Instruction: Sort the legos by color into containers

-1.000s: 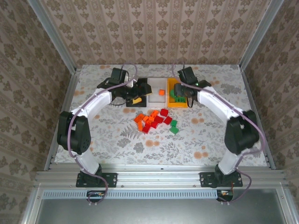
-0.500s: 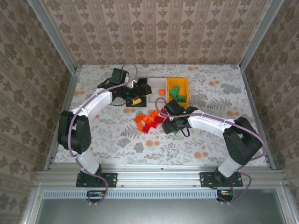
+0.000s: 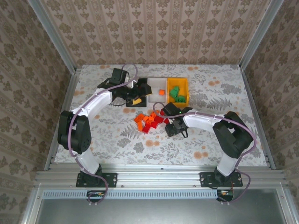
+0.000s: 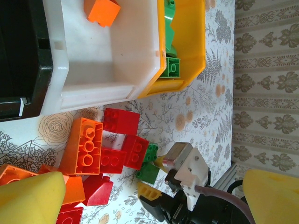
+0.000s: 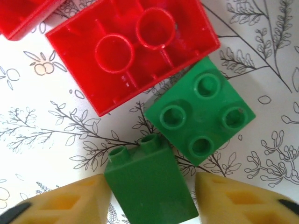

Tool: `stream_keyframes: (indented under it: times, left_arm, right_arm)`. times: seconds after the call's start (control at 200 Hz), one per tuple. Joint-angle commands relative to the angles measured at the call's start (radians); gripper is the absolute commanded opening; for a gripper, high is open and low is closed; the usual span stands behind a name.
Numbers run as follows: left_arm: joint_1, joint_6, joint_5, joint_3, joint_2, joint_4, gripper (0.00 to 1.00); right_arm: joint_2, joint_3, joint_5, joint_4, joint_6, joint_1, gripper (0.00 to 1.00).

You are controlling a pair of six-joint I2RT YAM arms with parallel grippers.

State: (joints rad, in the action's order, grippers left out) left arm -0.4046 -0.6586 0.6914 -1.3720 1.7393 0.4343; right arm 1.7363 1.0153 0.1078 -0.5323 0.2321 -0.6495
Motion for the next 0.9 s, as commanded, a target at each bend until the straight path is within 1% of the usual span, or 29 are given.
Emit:
stream_keyframes:
  times: [0.0, 0.13, 0.305, 0.405, 0.455, 0.54, 0.65, 0.675, 0.73, 0.825, 0.895]
  left_arm:
    - [-0.002, 0.014, -0.001, -0.019, 0.012, 0.026, 1.0]
    - [-0.003, 0.015, -0.001, -0.021, 0.014, 0.027, 1.0]
    - [0.0, 0.02, -0.007, -0.025, 0.012, 0.036, 1.0]
    - [0.006, 0.02, -0.01, -0.026, 0.009, 0.039, 1.0]
    - [0.009, 0.02, -0.013, -0.027, 0.008, 0.038, 1.0]
    - [0.012, 0.021, -0.02, -0.027, 0.006, 0.042, 1.0]
    - [0.016, 0.04, -0.043, -0.033, 0.009, 0.069, 1.0]
    - [0.018, 0.047, -0.078, -0.036, 0.009, 0.078, 1.0]
    - [0.018, 0.06, -0.105, -0.043, 0.013, 0.101, 1.0]
    - [0.027, 0.07, -0.113, -0.045, 0.02, 0.109, 1.0]
    - [0.032, 0.07, -0.113, -0.044, 0.023, 0.107, 1.0]
  right_arm:
    - [0.001, 0.027, 0.026, -0.037, 0.005, 0.004, 0.41]
    - [-0.046, 0.012, 0.002, -0.038, 0.006, -0.003, 0.33]
    - [-0.185, -0.002, 0.02, -0.062, 0.018, -0.041, 0.31]
    - [-0.255, 0.028, 0.063, -0.066, 0.031, -0.029, 0.31]
    - [-0.254, 0.066, 0.093, -0.065, 0.035, 0.005, 0.31]
    - [-0.196, 0.145, 0.095, -0.029, 0.042, 0.106, 0.31]
    - [-0.027, 0.317, 0.085, -0.029, 0.023, 0.21, 0.31]
    - [0.02, 0.36, 0.089, -0.035, 0.015, 0.226, 0.31]
    - [0.111, 0.452, 0.09, -0.052, -0.001, 0.256, 0.31]
    - [0.235, 0.593, 0.075, -0.09, -0.014, 0.297, 0.32]
    - [0.287, 0.674, 0.055, -0.12, -0.035, 0.306, 0.36]
